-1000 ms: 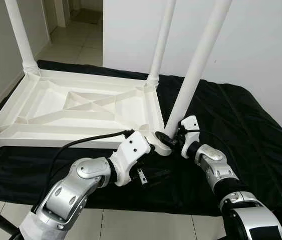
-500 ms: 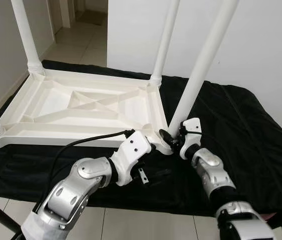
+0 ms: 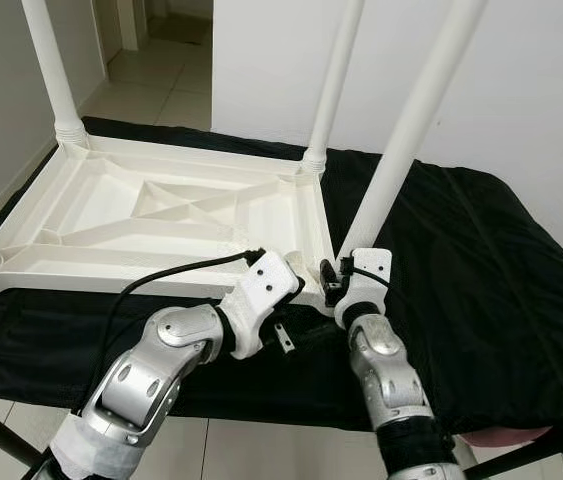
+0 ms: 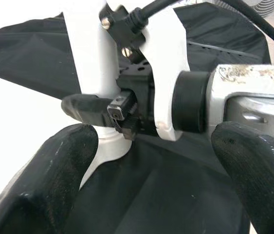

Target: Building children table

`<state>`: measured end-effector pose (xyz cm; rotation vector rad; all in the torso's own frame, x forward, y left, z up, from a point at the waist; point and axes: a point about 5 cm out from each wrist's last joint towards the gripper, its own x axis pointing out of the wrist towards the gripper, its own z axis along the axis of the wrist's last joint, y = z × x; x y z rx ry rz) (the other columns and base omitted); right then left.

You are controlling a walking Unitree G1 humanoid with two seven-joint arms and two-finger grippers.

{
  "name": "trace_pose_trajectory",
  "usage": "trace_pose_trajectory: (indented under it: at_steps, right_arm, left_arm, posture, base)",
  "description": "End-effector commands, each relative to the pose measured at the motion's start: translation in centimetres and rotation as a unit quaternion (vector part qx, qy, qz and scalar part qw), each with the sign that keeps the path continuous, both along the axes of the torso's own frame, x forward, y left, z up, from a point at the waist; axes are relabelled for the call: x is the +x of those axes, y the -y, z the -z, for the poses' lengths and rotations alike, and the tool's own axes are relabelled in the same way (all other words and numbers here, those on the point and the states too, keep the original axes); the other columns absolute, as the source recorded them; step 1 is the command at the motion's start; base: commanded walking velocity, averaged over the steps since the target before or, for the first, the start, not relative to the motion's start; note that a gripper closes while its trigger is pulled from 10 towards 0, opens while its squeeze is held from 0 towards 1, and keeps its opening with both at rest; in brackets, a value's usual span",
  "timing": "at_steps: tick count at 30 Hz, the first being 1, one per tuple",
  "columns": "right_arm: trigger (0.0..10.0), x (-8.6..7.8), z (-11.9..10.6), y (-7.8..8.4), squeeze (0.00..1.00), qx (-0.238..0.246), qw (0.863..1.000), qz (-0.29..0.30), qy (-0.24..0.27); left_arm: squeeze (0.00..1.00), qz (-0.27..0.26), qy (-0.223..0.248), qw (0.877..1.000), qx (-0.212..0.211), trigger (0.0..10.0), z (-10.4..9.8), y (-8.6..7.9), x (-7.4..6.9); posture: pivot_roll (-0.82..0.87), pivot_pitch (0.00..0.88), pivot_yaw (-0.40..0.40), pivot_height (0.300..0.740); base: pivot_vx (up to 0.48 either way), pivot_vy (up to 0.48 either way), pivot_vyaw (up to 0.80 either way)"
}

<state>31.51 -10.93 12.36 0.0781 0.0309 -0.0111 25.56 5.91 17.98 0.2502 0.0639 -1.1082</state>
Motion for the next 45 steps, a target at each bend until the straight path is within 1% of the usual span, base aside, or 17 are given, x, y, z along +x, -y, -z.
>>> trace_pose_trajectory:
  at_steps: [1,5,6,8,9,17,18,23,25,26,28,32,36,38,40,43,45]
  right_arm:
    - [10.0,-0.2,-0.4,0.8,0.00,-0.008,0.999,0.031,0.008]
    - [10.0,-0.5,-0.8,1.5,0.00,-0.014,0.999,0.046,0.007]
    - [10.0,-0.6,-0.9,2.3,0.16,-0.018,0.998,0.066,0.007]
    - [10.0,-0.6,-0.9,3.0,0.17,-0.018,0.997,0.079,0.003]
    - [10.0,-0.7,-0.9,3.5,1.00,-0.020,0.996,0.087,0.003]
    - [10.0,-1.0,-1.5,4.0,1.00,-0.025,0.994,0.101,0.017]
    - [10.0,-1.0,-1.6,4.0,0.00,-0.022,0.994,0.101,0.018]
    - [10.0,-1.0,-1.6,4.0,0.00,-0.019,0.996,0.090,0.019]
    - [10.0,-0.8,-1.8,3.6,0.00,-0.012,0.999,-0.020,0.038]
    - [10.0,-0.8,-1.8,3.6,0.00,-0.012,0.999,-0.020,0.038]
    - [10.0,-0.8,-2.3,3.6,0.00,-0.032,0.991,-0.114,0.061]
    - [10.0,-0.9,-2.5,3.7,0.00,-0.043,0.988,-0.136,0.067]
    - [10.0,-0.8,-2.6,4.7,0.00,-0.048,0.981,-0.174,0.066]
    - [10.0,-0.5,-2.8,5.4,0.00,-0.055,0.974,-0.208,0.067]
    - [10.0,0.0,-2.9,6.4,0.00,-0.078,0.955,-0.279,0.060]
    - [10.0,0.0,-2.9,6.4,0.00,-0.078,0.955,-0.279,0.060]
    - [10.0,0.9,-1.9,6.5,0.00,-0.092,0.943,-0.320,0.033]
  left_arm:
    - [0.00,-0.077,0.018,0.997,-0.001,10.0,-0.1,-0.4,0.9]
    - [0.00,-0.084,0.018,0.996,-0.003,10.0,-0.1,-0.5,1.1]
    - [0.00,-0.088,0.021,0.996,0.000,10.0,-0.2,-0.6,1.2]
    - [0.00,-0.091,0.022,0.996,0.000,10.0,-0.2,-0.7,1.3]
    - [0.00,-0.095,0.022,0.995,-0.004,10.0,-0.2,-0.8,1.3]
    - [0.00,-0.099,0.020,0.995,-0.014,10.0,-0.3,-0.9,1.4]
    - [0.00,-0.096,0.023,0.995,-0.016,10.0,-0.4,-0.8,1.3]
    - [0.00,-0.096,0.025,0.995,-0.017,10.0,-0.5,-0.9,1.3]
    - [0.00,-0.078,0.008,0.997,-0.025,10.0,-0.4,-0.8,1.0]
    - [0.00,-0.078,0.008,0.997,-0.025,10.0,-0.4,-0.8,1.0]
    - [0.00,-0.048,-0.010,0.998,-0.031,10.0,-0.4,-0.7,0.5]
    - [0.00,-0.040,-0.010,0.999,-0.030,10.0,-0.4,-0.7,0.4]
    - [0.00,-0.033,-0.009,0.999,-0.032,10.0,-0.6,-0.8,0.2]
    - [0.00,-0.031,-0.012,0.999,-0.038,10.0,-0.7,-0.9,0.1]
    - [0.00,-0.021,-0.015,0.999,-0.043,10.0,-0.8,-1.0,-0.2]
    - [0.00,-0.021,-0.015,0.999,-0.043,10.0,-0.8,-1.0,-0.2]
    - [0.00,-0.015,-0.016,0.999,-0.041,10.0,-0.9,-1.0,-0.4]
  posture:
    - [0.04,0.000,-0.107,0.740]
    - [0.04,0.000,-0.109,0.740]
    - [0.04,0.000,-0.109,0.740]
    - [0.04,0.000,-0.118,0.740]
    - [0.03,0.000,-0.127,0.740]
    - [0.02,0.000,-0.131,0.740]
    - [0.01,0.000,-0.133,0.740]
    - [0.01,0.000,-0.133,0.740]
    - [0.02,0.000,-0.124,0.740]
    - [0.02,0.000,-0.124,0.740]
    - [0.03,0.000,-0.114,0.740]
    - [0.03,0.000,-0.114,0.740]
    - [0.04,0.000,-0.117,0.740]
    - [0.04,0.000,-0.117,0.740]
    - [0.05,0.000,-0.114,0.740]
    - [0.05,0.000,-0.114,0.740]
    - [0.07,0.000,-0.111,0.740]
  base:
    - [0.000,0.000,0.00]
    - [0.000,0.000,0.00]
    - [0.000,0.000,0.00]
    - [0.000,0.000,0.00]
    - [0.000,0.000,0.00]
    - [0.000,0.000,0.00]
    - [0.000,0.000,0.00]
    - [0.000,0.000,0.00]
    - [0.000,0.000,0.00]
    - [0.000,0.000,0.00]
    - [0.000,0.000,0.00]
    - [0.000,0.000,0.00]
    - [0.000,0.000,0.00]
    - [0.000,0.000,0.00]
    - [0.000,0.000,0.00]
    - [0.000,0.000,0.00]
    - [0.000,0.000,0.00]
